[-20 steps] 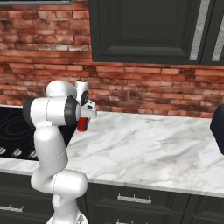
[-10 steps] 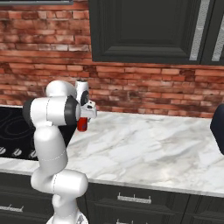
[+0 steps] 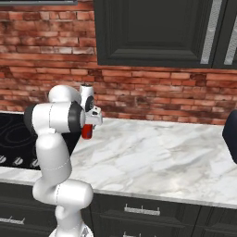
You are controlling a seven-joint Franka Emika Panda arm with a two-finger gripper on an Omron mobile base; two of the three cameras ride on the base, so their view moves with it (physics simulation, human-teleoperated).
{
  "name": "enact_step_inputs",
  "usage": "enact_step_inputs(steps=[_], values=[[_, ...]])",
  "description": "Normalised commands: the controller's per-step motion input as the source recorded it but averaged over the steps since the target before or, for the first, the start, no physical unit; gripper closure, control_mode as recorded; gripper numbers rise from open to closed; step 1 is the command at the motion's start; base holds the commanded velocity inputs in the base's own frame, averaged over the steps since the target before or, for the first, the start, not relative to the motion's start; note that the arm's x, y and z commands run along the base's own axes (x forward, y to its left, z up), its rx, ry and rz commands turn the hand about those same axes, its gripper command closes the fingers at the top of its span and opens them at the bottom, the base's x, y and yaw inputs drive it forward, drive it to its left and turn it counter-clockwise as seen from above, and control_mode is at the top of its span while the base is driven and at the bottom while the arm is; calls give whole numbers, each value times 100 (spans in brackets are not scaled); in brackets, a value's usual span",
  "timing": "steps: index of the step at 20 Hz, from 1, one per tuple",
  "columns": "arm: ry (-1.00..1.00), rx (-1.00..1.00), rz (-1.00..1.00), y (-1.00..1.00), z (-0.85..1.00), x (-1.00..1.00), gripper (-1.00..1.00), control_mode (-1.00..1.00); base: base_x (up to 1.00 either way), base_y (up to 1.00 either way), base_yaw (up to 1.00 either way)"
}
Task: Four empty soda cans are scattered around the kitchen. Gather all the cans and cluster them next to the stove for recycling.
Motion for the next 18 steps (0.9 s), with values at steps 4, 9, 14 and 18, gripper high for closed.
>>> enact_step_inputs(steps=[4,9,14,18], values=[[0,0,0,0,0,0,-100,-100,0,0,0],[-7,0,0,0,20,-16,-100,-100,0,0,0],[-11,0,0,0,45,-36,-100,-100,0,0,0],[-13,0,0,0,44,-56,-100,-100,0,0,0]])
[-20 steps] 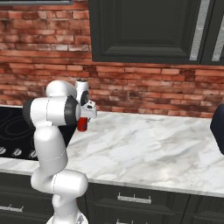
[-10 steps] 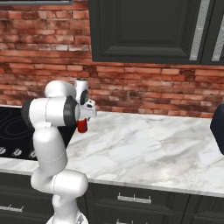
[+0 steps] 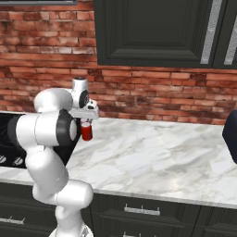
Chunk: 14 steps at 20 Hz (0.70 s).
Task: Four empty soda cans are scattered around the kitchen. Gather all the cans and cluster them next to the stove for recycling.
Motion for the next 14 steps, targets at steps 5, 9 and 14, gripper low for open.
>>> enact_step_inputs(steps=[5,9,14], values=[[-10,0,0,-15,45,-70,-100,-100,0,0,0],[-6,0,0,-10,49,-78,-100,-100,0,0,0],[-5,0,0,-3,24,-88,-100,-100,0,0,0]])
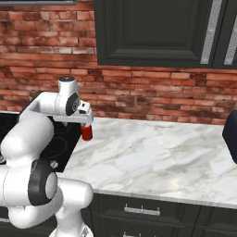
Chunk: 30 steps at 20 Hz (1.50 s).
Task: Four empty soda cans are scattered around the kitchen. Gather all the cans and cluster them next to the stove for recycling.
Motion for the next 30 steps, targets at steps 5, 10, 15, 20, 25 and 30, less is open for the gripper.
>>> enact_step_inputs(steps=[5,10,15,20,25,30], values=[[-3,0,0,0,29,-86,-100,-100,0,0,0],[-4,0,0,-1,28,-71,-100,-100,0,0,0],[-4,0,0,-19,35,-58,-100,-100,0,0,0],[-2,0,0,-11,15,-18,-100,100,-37,-17,0],[0,0,0,0,0,0,-100,100,-99,-10,32],[0,0,0,0,0,0,-100,100,-68,4,85]])
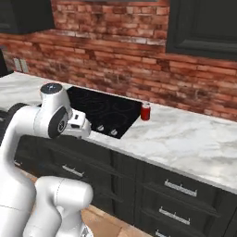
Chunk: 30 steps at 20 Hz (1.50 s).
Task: Four empty soda cans are scattered around the kitchen. Gather all the cans and cluster them next to the stove for recycling.
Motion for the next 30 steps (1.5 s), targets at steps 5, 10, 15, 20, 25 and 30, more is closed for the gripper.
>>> enact_step_inputs(steps=[5,10,15,20,25,30], values=[[0,0,0,0,0,0,-100,100,-10,1,100],[0,0,0,0,0,0,-100,100,0,7,99],[0,0,0,0,0,0,-100,100,13,6,88],[0,0,0,0,0,0,-100,100,85,-24,61],[0,0,0,0,0,0,-100,100,100,-86,26],[0,0,0,0,0,0,-100,100,70,-40,19]])
